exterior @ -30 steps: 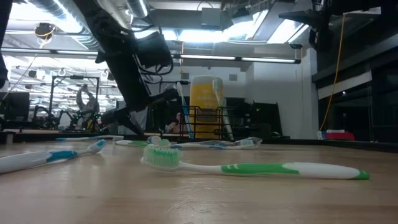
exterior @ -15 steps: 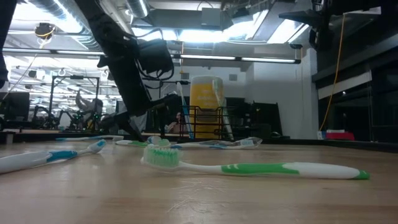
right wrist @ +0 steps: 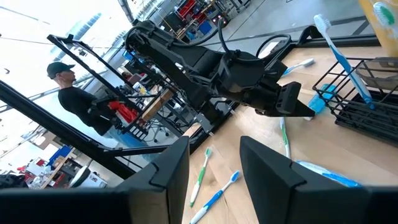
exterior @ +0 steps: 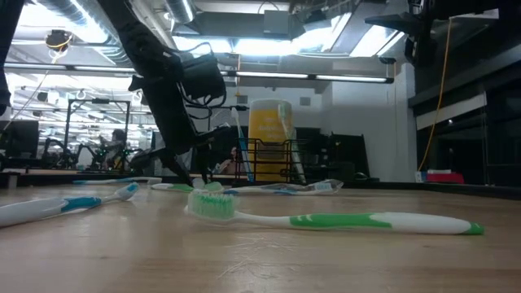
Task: Pick & Place toothbrushing station
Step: Put the blue mouthwash in the wire organizer
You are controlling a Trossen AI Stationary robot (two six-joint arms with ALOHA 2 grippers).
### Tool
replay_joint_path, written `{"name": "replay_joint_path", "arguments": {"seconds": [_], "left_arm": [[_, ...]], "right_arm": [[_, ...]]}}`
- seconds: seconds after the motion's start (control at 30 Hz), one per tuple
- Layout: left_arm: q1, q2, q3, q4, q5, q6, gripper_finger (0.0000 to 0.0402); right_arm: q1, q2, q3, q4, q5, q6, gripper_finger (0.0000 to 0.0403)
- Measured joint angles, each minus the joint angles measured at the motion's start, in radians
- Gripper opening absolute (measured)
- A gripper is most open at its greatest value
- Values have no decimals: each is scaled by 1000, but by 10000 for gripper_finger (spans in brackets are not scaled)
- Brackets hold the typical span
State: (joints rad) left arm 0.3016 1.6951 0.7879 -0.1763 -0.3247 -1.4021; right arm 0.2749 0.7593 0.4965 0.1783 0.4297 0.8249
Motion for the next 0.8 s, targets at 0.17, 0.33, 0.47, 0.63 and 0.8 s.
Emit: {"name": "replay_joint_path", "arguments": {"seconds": [0.17, 0.33, 0.47, 0.63, 0.8], "left_arm": [[-12, 0, 0, 1, 2, 17, 83], [-50, -52, -3, -25, 40, 51, 83], [-95, -163, -3, -99, 26, 40, 83], [-156, -351, -1, -202, 55, 30, 83], [-207, -475, -1, -239, 273, 80, 83]], "right_arm": [[0, 0, 0, 0, 0, -2, 146], [0, 0, 0, 25, 0, 0, 146], [13, 0, 0, 52, 26, -16, 146], [49, 0, 0, 85, 61, -56, 146], [82, 4, 0, 83, 79, -80, 146]]}}
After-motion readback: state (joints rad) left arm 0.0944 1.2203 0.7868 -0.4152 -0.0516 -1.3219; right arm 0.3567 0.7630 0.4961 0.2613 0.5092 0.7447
